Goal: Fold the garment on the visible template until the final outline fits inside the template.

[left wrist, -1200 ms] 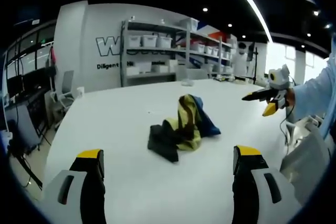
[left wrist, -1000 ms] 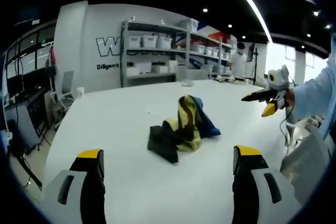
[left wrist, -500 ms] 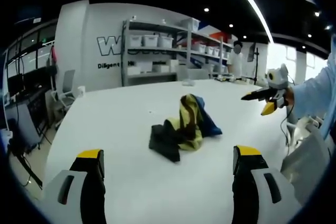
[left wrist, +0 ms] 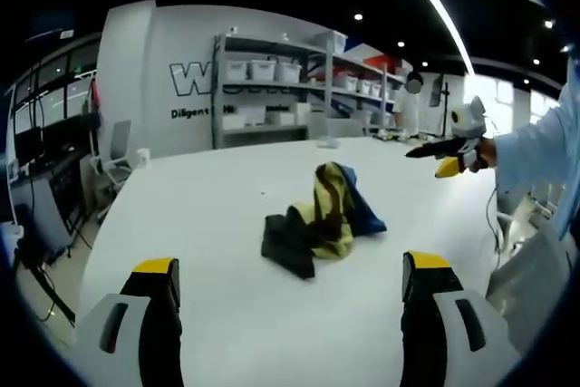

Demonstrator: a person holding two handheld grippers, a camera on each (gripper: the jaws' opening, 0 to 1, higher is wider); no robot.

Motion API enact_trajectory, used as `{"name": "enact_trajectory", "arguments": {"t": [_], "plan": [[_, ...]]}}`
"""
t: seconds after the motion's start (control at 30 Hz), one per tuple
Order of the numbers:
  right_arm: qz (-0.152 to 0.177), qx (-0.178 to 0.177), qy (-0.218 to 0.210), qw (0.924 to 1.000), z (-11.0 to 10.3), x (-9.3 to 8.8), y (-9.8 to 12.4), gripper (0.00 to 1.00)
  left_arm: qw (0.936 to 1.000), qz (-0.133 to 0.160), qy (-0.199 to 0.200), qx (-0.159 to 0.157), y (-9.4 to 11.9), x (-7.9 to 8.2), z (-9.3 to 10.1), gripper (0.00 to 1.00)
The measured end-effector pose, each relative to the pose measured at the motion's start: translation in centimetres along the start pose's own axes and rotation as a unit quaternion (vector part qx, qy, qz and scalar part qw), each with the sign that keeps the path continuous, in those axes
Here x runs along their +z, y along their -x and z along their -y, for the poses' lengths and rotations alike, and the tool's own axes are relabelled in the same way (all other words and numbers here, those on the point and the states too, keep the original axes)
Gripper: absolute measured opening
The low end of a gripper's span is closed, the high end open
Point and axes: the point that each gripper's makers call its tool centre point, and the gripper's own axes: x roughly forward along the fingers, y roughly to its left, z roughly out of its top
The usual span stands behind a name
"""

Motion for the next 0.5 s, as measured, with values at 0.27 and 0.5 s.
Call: {"name": "enact_trajectory", "arguments": {"t": [0.27,0.5], "plan": [[0.001,0.005,0.009,0.9999,0.3,1.0,-0.9,0.99,1.0,0.002,0.001,0.0,-0.2,0.0,0.0,0.99],[-0.001,0.009,0.013,0.9999,0.3,1.3,-1.3,0.98,1.0,0.006,0.002,0.001,-0.1,0.2,0.0,0.99]]}}
